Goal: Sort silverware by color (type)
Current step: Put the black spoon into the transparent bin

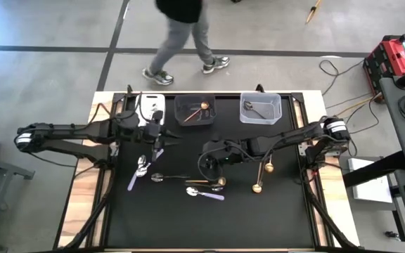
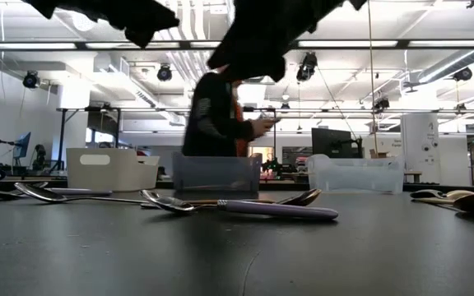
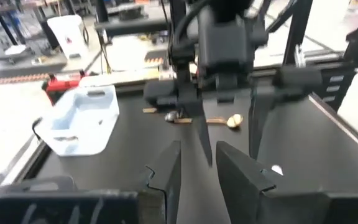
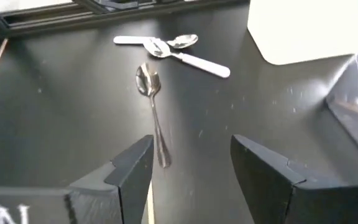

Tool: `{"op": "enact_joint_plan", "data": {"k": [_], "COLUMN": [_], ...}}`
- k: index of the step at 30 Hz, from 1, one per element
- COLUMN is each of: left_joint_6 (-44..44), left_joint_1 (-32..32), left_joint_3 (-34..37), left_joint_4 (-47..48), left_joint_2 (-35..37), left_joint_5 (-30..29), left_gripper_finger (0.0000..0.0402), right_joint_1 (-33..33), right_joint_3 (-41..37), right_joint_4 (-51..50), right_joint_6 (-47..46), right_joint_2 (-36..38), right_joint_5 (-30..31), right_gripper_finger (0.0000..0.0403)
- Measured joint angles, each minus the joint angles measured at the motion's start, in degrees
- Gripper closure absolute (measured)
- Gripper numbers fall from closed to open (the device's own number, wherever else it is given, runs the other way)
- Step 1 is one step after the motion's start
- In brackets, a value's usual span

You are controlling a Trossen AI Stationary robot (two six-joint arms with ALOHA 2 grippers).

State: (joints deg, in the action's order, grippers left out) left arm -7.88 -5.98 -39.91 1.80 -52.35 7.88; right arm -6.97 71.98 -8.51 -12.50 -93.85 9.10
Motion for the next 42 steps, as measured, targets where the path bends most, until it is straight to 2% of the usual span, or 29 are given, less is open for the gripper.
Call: {"op": "enact_joint_plan", "data": {"k": [6,15,29,33,38,42], "left_joint_6": [0.35,0.52,-9.05,-9.60,-9.41,-10.74], "left_joint_1": [0.00,-0.02,-0.07,-0.07,-0.13,-0.11], "left_joint_3": [-0.01,-0.01,0.11,2.40,8.00,10.22], "left_joint_4": [1.33,1.78,-0.29,-3.08,-11.06,-12.47], "left_joint_2": [3.14,7.25,10.67,11.07,12.61,13.69], "left_joint_5": [0.00,-0.03,-0.35,-1.53,-2.66,-4.24], "left_gripper_finger": [0.0318,0.0318,0.0318,0.0318,0.0318,0.0318], "right_joint_1": [0.36,1.10,1.96,2.26,2.33,2.37], "right_joint_3": [8.10,18.54,31.04,35.44,41.61,44.67], "right_joint_4": [-1.80,-4.40,-4.81,-6.47,-10.32,-12.14], "right_joint_6": [6.12,9.50,14.05,14.73,15.09,12.60], "right_joint_2": [-6.90,-15.94,-30.58,-34.78,-39.90,-43.44], "right_joint_5": [0.06,0.02,-0.29,-0.77,-6.01,-9.43], "right_gripper_finger": [0.0198,0.0198,0.0197,0.0197,0.0197,0.0197]}}
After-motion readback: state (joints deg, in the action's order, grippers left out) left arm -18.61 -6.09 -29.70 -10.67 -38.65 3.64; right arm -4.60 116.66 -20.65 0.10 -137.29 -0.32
